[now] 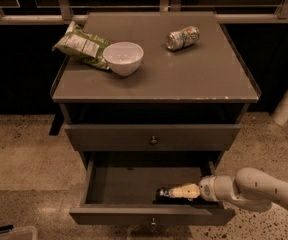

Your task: Place redbull can into middle drawer

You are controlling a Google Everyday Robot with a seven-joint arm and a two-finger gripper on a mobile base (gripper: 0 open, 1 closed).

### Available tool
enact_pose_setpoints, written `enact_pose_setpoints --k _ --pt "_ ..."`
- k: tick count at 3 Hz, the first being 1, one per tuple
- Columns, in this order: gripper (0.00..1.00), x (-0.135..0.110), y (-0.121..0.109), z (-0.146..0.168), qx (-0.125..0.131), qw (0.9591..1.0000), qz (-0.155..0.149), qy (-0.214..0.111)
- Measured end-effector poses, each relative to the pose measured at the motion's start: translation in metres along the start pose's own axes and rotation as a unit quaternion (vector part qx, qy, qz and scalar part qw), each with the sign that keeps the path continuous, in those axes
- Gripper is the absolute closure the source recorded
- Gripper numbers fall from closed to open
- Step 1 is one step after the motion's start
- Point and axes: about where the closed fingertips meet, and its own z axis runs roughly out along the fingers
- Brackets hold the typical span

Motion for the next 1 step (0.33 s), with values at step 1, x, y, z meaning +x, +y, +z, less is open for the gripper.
enact_pose_setpoints --k 1 --pt "0.0 0.0 0.0 0.0 0.0 1.0 0.0 0.0"
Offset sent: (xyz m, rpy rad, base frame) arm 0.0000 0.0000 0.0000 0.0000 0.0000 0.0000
